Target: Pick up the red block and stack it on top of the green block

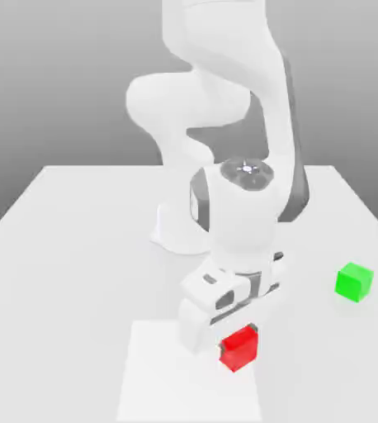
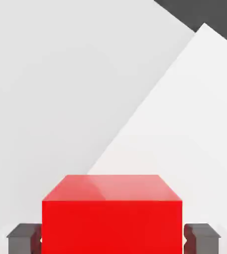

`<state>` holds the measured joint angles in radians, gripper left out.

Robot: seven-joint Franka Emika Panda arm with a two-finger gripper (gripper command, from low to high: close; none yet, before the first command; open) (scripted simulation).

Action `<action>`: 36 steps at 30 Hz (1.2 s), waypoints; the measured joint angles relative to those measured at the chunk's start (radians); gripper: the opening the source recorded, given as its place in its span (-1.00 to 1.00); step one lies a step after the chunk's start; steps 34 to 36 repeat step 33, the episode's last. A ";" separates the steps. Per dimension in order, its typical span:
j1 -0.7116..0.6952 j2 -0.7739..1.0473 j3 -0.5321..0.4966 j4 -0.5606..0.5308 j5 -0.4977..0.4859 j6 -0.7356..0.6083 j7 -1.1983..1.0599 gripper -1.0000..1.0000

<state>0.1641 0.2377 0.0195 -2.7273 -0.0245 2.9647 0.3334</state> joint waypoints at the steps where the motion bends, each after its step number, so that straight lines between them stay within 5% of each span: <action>1: 0.000 0.000 0.000 0.000 -0.001 0.000 0.001 -1.00; 9: -0.008 -0.181 0.013 -0.027 0.019 -0.155 -0.014 -1.00; 22: 0.504 -0.344 0.311 -0.046 0.104 -0.293 0.031 -1.00; 30: 0.524 -0.139 0.288 -0.037 -0.093 -0.107 0.178 -1.00; 31: 0.529 -0.121 0.279 -0.037 -0.112 -0.092 0.191 1.00; 36: 0.529 -0.121 0.279 -0.037 -0.112 -0.092 0.191 1.00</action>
